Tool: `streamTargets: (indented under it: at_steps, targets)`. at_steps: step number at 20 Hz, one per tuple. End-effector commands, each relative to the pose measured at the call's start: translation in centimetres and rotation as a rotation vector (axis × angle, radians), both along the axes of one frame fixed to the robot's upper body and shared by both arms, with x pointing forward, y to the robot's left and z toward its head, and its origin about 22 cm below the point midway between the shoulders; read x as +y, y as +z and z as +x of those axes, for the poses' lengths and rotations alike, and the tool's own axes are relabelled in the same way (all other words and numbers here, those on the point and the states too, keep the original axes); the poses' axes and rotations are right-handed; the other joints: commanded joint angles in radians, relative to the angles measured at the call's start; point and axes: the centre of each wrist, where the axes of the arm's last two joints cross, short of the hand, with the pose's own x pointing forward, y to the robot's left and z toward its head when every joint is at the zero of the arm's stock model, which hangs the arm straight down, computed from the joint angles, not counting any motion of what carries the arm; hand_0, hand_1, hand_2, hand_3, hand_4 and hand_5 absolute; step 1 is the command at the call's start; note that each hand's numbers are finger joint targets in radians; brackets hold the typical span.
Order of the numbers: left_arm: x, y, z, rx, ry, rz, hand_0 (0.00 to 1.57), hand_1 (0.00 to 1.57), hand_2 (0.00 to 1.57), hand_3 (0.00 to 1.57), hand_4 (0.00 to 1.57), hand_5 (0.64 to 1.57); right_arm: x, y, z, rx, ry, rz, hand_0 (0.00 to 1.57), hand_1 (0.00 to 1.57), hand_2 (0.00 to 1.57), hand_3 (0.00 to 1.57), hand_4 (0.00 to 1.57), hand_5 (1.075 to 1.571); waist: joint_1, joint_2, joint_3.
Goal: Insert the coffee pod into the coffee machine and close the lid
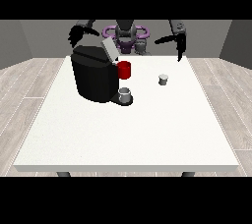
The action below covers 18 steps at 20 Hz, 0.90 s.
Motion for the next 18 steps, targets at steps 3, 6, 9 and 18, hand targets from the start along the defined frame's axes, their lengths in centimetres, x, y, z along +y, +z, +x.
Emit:
streamTargets:
  at_steps: [3,6,9,18]
  targets:
    - [1.0,0.3,2.6,0.045,0.023,0.052,0.00,0.00,0.00,0.00,0.00,1.571,0.0,-0.2,0.8,-0.061,0.029,0.017,0.00,0.00,0.00,0.00,0.23,1.571,-0.023,0.077,0.0001]
    - [5.0,1.6,3.4,0.024,0.062,0.060,0.00,0.00,0.00,0.00,0.00,1.571,2.5,0.7,1.0,-0.105,0.031,-0.006,0.00,0.00,0.00,0.00,0.23,1.571,-0.036,0.143,-0.0004]
    - [4.4,0.2,3.9,0.122,0.058,0.091,0.00,0.00,0.00,0.00,0.00,1.571,2.3,1.4,1.0,-0.032,0.040,0.037,0.00,0.00,0.00,0.00,0.28,1.571,-0.039,0.091,-0.0003]
    - [1.8,0.1,6.5,0.107,0.018,0.241,0.00,0.00,0.20,0.00,0.00,1.571,1.1,3.0,4.0,-0.032,0.017,-0.007,0.00,0.00,0.00,0.00,0.37,1.571,-0.033,0.164,-0.0003]
